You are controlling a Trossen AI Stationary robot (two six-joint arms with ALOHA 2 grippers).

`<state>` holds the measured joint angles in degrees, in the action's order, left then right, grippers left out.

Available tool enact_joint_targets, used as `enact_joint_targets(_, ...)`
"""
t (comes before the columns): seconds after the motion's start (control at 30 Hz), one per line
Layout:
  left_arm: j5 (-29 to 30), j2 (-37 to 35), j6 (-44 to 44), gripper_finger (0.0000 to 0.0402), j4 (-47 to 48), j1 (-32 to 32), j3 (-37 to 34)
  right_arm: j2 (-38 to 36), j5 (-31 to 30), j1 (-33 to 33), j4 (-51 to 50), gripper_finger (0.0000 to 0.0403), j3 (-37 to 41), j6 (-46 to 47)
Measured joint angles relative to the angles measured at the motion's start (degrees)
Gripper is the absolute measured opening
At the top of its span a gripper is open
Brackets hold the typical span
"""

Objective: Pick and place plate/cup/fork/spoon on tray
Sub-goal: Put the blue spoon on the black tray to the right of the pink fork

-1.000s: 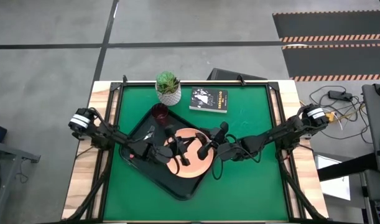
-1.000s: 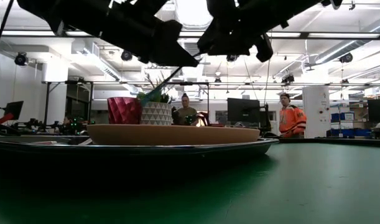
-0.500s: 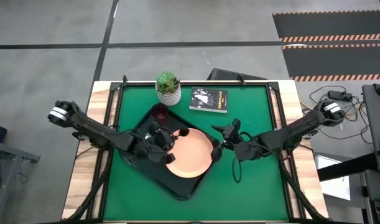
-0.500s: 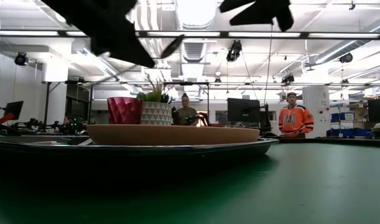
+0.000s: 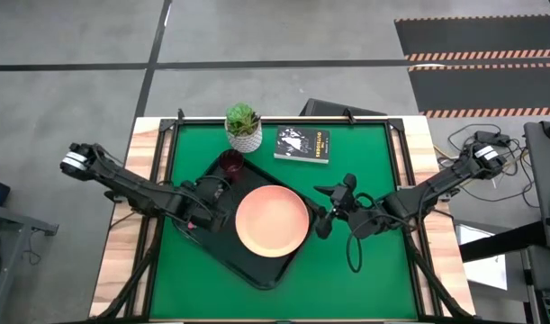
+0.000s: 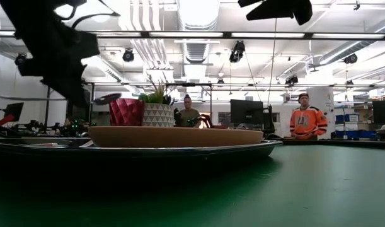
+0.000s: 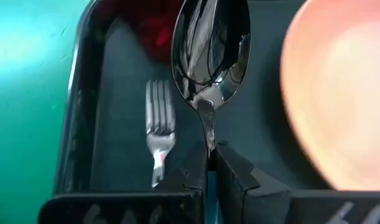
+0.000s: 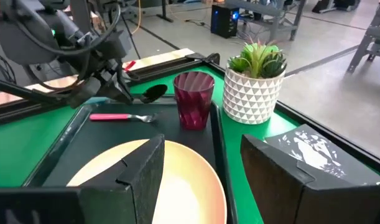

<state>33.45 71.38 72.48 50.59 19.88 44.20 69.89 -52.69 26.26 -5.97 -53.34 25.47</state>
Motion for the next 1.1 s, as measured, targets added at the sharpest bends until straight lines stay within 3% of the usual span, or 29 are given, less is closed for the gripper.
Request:
enact_joint_targets(0.2, -2.0, 3.1, 5.1, 0.0000, -2.6, 0.0, -3.7, 0.0, 0.1, 0.0, -1.5, 0.0201, 0.0, 0.0)
enact_joint_targets(0.47, -4.7, 7.3, 4.8, 0.0000, -13.2, 0.0, -7.2, 0.0, 0.1, 0.0, -1.6, 0.0201, 0.0, 0.0)
enact_joint_targets(1.1, -7.7, 12.5, 5.2, 0.0012, -15.8, 0.0, -7.4, 0.0, 0.1, 0.0, -2.1, 0.0201, 0.0, 0.0)
